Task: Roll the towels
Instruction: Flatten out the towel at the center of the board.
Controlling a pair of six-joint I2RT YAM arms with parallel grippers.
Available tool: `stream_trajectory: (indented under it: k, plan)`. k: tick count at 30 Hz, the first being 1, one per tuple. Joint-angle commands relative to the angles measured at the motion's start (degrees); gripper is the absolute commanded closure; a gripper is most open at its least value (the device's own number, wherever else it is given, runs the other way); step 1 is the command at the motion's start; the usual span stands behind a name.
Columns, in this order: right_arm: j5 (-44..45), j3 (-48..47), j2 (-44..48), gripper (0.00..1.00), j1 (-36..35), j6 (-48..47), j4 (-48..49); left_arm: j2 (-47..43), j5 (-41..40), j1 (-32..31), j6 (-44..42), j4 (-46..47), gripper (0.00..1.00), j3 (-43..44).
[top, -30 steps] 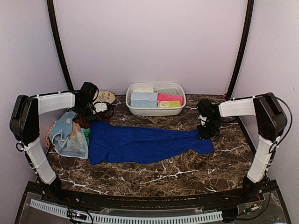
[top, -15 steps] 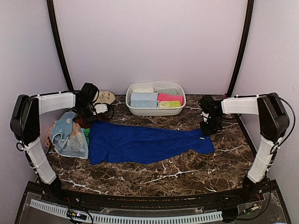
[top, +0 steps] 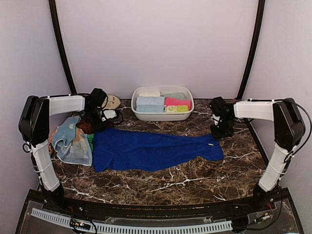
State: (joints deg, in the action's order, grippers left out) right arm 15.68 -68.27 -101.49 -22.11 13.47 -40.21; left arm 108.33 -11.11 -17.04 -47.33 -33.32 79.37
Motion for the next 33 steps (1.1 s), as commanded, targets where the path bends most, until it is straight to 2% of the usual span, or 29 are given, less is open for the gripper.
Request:
stream_trajectory:
  k: [1,3,5,6,8,9,11,13,17,21,23,33]
  plan:
    - [2.6,1.2,3.3,0.48,0.2,-1.0,0.8,0.7,0.4,0.3,2.4,-1.4,0.70,1.8]
    - [2.7,1.8,3.7,0.46,0.2,-2.2,1.3,1.1,1.3,0.7,4.0,-2.6,0.79,3.2]
    - [2.4,3.7,4.5,0.45,0.2,-3.2,2.0,2.3,2.0,0.9,6.2,-5.5,0.79,5.6]
    - [1.6,4.3,4.9,0.43,0.2,-3.7,2.3,3.2,2.1,1.1,7.4,-7.3,0.74,7.5]
    - [0.3,5.1,6.2,0.41,0.2,-4.8,3.0,5.0,3.2,1.4,10.0,-12.5,0.54,12.0]
    - [-0.1,5.4,6.7,0.41,0.2,-5.1,3.2,5.6,4.4,1.6,11.2,-14.5,0.47,14.0]
    - [0.0,5.5,7.5,0.40,0.2,-5.2,3.1,6.7,6.0,1.8,12.9,-17.3,0.41,17.3]
    - [-0.2,5.3,7.6,0.40,0.2,-5.4,2.7,7.8,5.5,1.8,14.3,-19.4,0.40,19.8]
    - [0.5,5.0,7.5,0.40,0.2,-5.2,1.7,8.8,5.3,2.8,15.1,-22.2,0.43,21.3]
    - [1.1,5.0,7.6,0.41,0.3,-5.1,1.1,8.3,7.2,3.7,15.2,-25.3,0.55,20.7]
    - [1.2,4.7,7.5,0.42,0.3,-5.1,0.8,7.5,7.2,3.8,15.2,-25.5,0.58,19.9]
    - [1.2,3.3,7.9,0.45,0.3,-4.9,0.0,7.2,5.4,3.8,15.1,-23.1,0.63,15.9]
